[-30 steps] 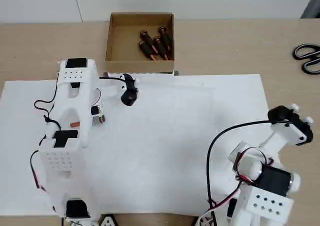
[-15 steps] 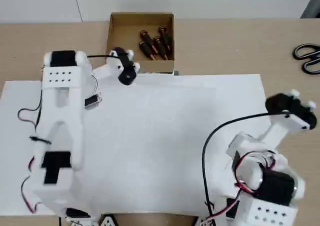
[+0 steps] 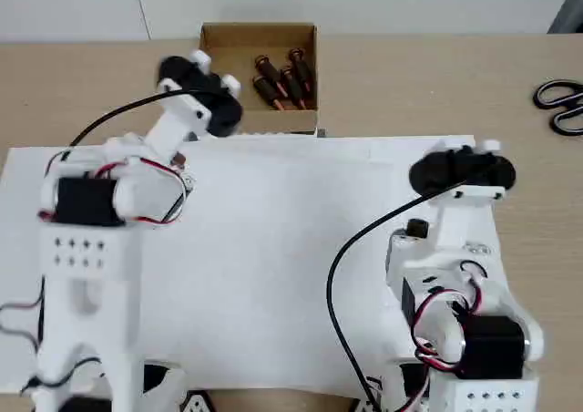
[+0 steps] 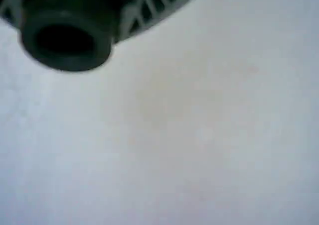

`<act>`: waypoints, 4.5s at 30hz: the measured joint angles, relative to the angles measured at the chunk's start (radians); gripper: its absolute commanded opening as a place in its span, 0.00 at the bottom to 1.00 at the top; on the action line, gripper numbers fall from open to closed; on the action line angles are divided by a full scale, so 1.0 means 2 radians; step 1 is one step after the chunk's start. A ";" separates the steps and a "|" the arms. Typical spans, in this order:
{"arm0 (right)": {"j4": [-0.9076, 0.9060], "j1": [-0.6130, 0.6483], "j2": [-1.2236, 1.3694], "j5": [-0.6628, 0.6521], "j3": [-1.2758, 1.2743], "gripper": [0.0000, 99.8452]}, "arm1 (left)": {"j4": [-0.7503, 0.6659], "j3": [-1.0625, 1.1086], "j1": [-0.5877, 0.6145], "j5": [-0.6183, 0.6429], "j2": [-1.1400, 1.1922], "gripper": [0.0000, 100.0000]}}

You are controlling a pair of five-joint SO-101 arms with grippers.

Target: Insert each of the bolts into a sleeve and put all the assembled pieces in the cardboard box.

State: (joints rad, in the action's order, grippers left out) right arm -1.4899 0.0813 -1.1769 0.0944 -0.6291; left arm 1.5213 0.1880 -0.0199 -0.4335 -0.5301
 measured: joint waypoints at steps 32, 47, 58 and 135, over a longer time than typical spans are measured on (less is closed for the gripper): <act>0.410 0.302 0.001 -0.105 -0.309 0.00 | -0.388 0.550 -0.072 0.486 -0.537 0.01; 0.479 0.309 0.001 -0.168 -0.340 0.00 | -0.335 0.550 -0.123 0.539 -0.539 0.01; 0.480 0.341 0.001 -0.147 -0.340 0.00 | -0.351 0.550 -0.078 0.575 -0.539 0.01; 0.534 0.362 0.002 -0.140 -0.374 0.00 | -0.284 0.554 -0.158 0.562 -0.540 0.01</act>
State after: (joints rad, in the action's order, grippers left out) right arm -0.4219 0.8055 -1.1738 -0.1849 -1.3763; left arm 0.9536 1.2958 -0.3360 0.6912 -1.6103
